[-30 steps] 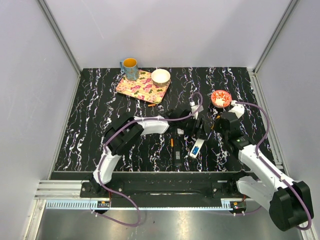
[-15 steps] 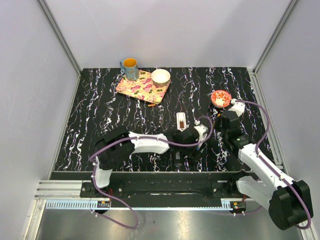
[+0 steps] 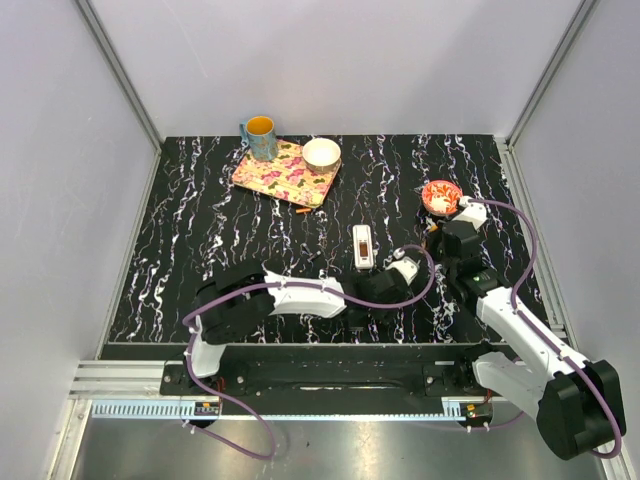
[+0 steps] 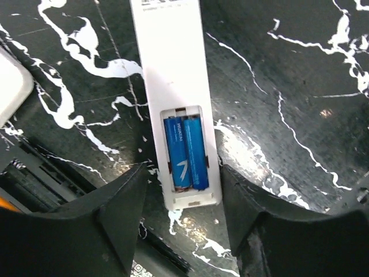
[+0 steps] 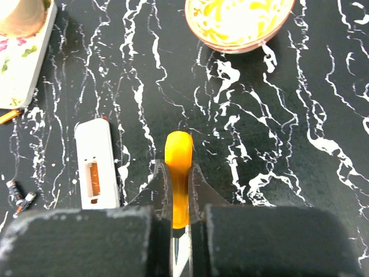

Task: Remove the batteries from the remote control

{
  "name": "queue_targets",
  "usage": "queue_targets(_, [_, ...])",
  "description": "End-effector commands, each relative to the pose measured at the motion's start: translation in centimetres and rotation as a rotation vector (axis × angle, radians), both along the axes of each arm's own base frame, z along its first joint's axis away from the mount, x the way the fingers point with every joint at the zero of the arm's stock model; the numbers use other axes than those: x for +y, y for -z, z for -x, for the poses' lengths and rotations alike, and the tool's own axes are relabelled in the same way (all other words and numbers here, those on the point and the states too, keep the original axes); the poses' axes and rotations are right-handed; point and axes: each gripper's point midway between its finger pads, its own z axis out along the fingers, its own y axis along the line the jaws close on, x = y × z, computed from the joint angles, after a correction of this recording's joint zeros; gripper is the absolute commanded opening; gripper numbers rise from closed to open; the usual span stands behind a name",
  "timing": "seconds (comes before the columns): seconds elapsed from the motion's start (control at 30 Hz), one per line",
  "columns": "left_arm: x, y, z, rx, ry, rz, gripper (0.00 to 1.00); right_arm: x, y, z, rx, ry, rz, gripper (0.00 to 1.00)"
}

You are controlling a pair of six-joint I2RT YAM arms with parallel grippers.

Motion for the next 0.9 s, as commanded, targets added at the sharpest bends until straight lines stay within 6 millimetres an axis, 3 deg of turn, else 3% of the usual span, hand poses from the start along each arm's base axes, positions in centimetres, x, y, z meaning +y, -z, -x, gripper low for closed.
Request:
queue_targets(0.0, [5.0,4.1,-0.6,0.03,-0.056,-0.171,0.54,1.7,-2.9,-1.3,-0.098,-0.083,-0.044,0.0])
queue_targets(0.03, [5.8,4.5,-0.9,0.027,-0.062,-0.178,0.47,1.9,-2.9,-1.2,-0.101,-0.099,-0.046,0.0])
queue_targets(0.17, [7.9,4.3,-1.5,0.021,-0.049,-0.182,0.37,4.0,-2.9,-0.9,-0.117,-0.211,-0.094,0.0])
queue_targets(0.33, [10.6,4.3,-2.8,0.04,-0.073,-0.187,0.32,6.1,-2.7,-0.8,-0.132,-0.299,-0.172,0.0])
queue_targets(0.4, [11.4,4.7,-2.4,0.063,-0.062,-0.185,0.33,7.1,-2.3,-0.6,-0.124,-0.342,-0.208,0.0])
queue_targets(0.47, [11.2,4.1,-2.5,0.053,-0.046,-0.159,0.39,8.2,-2.3,-0.6,-0.133,-0.389,-0.237,0.0])
queue_targets(0.6, [10.6,3.3,-2.0,0.059,-0.001,-0.118,0.74,9.2,-2.6,-1.0,-0.164,-0.431,-0.275,0.0])
queue_targets(0.63, [10.5,3.1,-2.1,0.053,-0.004,-0.11,0.78,9.5,-2.5,-1.0,-0.165,-0.446,-0.279,0.0])
queue_targets(0.73, [10.2,1.7,-2.4,0.026,-0.014,-0.062,0.87,10.1,-3.0,-1.3,-0.197,-0.477,-0.291,0.0])
queue_targets(0.87, [9.9,-0.3,-2.8,0.009,-0.022,0.022,0.89,11.2,-3.4,-1.5,-0.232,-0.519,-0.297,0.0])
